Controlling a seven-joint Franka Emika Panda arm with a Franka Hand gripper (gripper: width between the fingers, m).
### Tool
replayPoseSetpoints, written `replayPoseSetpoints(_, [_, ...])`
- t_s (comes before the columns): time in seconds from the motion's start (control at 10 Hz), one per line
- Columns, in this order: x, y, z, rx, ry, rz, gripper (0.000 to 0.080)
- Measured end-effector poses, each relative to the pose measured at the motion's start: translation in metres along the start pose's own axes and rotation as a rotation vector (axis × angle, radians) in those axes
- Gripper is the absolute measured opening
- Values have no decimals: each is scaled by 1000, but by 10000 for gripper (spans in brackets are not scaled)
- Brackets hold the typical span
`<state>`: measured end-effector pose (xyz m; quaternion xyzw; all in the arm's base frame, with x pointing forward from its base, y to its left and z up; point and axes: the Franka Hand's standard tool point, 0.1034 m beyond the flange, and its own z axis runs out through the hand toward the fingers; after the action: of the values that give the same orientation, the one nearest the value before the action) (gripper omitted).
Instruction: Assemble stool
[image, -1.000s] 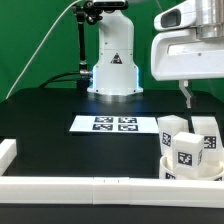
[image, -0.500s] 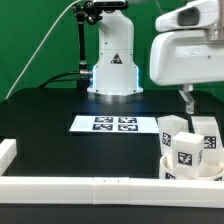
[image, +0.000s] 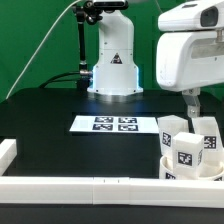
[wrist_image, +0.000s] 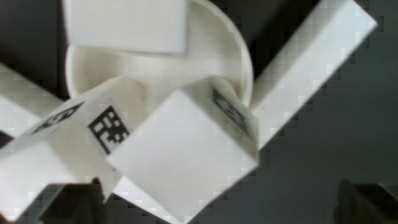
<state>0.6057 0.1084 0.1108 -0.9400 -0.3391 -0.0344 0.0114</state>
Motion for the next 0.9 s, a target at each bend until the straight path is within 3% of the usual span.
replayPoseSetpoints(0.5, [5, 0, 4, -43, -51, -507, 649])
replayPoseSetpoints(0.9, [-1, 3, 19, -37, -85, -612, 649])
